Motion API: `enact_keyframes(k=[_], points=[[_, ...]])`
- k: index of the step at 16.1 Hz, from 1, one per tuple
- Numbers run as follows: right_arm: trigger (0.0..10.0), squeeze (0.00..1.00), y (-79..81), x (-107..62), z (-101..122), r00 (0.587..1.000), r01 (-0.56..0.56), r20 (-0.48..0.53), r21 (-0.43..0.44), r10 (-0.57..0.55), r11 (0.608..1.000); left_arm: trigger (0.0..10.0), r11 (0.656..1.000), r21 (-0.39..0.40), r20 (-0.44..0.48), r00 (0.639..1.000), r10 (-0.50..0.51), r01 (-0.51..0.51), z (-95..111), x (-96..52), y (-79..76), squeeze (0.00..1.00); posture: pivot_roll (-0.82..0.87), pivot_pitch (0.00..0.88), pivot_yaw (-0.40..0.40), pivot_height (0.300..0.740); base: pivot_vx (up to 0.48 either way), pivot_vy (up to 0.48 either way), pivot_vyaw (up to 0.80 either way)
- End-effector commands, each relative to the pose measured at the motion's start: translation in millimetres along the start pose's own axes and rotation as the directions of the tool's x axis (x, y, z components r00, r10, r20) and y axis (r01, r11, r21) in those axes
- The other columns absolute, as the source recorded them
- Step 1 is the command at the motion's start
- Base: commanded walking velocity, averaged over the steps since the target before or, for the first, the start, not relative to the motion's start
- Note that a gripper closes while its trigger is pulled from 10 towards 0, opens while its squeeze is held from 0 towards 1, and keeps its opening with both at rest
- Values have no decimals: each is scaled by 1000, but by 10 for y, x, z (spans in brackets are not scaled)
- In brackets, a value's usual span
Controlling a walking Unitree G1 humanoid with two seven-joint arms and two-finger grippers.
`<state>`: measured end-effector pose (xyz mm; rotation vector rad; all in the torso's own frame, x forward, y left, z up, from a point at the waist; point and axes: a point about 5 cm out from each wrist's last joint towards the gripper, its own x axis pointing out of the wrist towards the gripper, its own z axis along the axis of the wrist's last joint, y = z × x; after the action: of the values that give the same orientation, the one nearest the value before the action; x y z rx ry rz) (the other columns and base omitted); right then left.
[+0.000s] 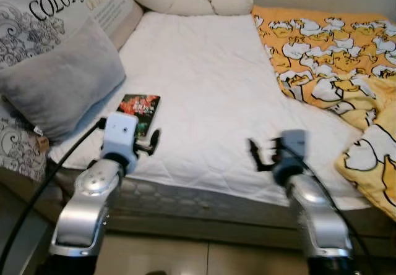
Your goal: Clean up the room
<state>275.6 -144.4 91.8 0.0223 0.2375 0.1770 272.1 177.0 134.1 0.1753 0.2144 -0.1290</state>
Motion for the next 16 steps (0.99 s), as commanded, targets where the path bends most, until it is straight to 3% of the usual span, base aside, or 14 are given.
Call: enact_keyframes(k=[1,8,11,14,16], points=[[10000,0,-113,4,58,999,37,17,-7,-37,999,10000,1000,-24,6,1000,2,-1,4,15,-11,0,34,0,14,740,0,-352,0],[10000,0,-165,50,21,998,67,-9,-17,-67,998,10000,1000,-8,25,1000,-14,15,87,58,-3,0,49,0,17,740,0,-348,0],[10000,0,-203,103,118,998,70,9,-1,-70,998,10000,999,-22,32,999,-29,29,85,92,-48,0,25,0,22,740,0,-336,0],[10000,0,-172,113,152,999,42,1,69,-42,997,10000,997,-43,78,995,-61,64,153,100,-117,0,29,0,7,740,0,0,0],[10000,0,-134,104,170,1000,14,11,56,-15,998,10000,996,-46,89,993,-71,76,158,88,-129,0,25,0,8,740,0,0,0]])
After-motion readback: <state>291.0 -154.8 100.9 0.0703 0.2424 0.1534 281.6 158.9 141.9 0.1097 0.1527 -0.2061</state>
